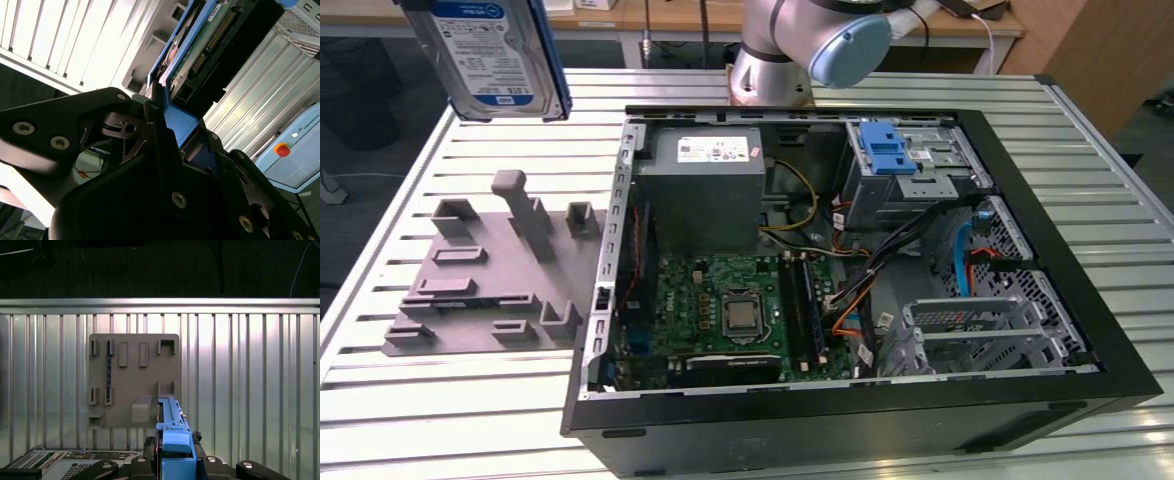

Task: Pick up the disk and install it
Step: 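Pick up the disk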

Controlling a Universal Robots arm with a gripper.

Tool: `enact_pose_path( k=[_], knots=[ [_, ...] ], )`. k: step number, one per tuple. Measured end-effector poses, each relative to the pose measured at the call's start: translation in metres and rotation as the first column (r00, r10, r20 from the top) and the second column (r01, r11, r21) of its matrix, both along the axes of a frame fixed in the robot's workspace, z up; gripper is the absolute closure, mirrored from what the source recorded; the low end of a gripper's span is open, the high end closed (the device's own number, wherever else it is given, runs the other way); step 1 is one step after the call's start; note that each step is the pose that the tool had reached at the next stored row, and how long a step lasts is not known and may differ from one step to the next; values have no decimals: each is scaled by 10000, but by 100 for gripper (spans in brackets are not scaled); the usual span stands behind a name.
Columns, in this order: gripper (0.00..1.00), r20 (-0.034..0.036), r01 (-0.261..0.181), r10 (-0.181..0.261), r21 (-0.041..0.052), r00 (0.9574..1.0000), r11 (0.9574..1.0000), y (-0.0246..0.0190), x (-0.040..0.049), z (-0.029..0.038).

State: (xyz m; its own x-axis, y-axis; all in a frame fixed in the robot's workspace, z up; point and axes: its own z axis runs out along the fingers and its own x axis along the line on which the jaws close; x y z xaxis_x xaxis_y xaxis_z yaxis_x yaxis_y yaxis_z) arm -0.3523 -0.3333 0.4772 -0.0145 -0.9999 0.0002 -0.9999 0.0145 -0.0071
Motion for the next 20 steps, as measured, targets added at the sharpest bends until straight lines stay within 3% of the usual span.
enact_pose_path(
  k=[20],
  knots=[
    [64, 0, 0, 0, 0, 10000, 10000, 0, 74, -1]
  ],
)
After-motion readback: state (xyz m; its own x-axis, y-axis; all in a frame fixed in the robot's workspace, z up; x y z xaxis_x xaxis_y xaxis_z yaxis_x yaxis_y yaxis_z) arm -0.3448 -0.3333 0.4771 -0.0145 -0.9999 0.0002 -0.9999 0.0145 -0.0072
